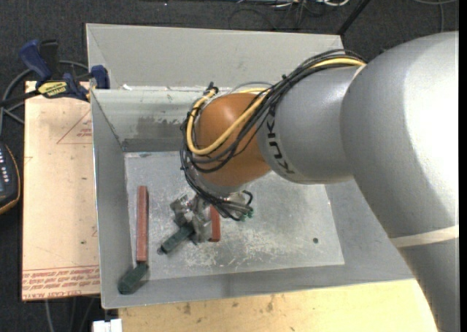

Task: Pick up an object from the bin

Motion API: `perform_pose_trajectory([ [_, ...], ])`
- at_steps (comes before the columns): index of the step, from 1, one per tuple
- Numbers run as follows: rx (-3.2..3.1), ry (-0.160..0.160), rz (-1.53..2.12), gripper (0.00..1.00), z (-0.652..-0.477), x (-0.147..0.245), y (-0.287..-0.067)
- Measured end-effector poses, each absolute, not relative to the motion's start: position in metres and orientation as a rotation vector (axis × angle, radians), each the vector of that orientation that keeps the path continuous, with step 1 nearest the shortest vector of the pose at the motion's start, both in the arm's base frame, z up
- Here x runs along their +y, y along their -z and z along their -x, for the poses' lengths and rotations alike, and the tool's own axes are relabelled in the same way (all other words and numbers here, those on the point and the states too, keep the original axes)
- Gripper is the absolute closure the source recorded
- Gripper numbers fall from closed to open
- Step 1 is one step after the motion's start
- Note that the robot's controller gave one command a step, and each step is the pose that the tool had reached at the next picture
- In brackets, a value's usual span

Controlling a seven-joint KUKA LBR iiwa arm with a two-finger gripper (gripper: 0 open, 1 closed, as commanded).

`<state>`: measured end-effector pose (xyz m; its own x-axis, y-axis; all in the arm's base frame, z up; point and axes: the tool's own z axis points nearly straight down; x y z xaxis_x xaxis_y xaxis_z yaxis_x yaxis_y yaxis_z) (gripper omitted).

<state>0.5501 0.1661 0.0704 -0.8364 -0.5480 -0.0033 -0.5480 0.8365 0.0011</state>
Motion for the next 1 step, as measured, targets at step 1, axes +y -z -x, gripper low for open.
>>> perform_pose_trajectory([
  [1, 2.988, -0.002, 0.938, 1.0, -0.5335, 0.1761, -0.2062],
])
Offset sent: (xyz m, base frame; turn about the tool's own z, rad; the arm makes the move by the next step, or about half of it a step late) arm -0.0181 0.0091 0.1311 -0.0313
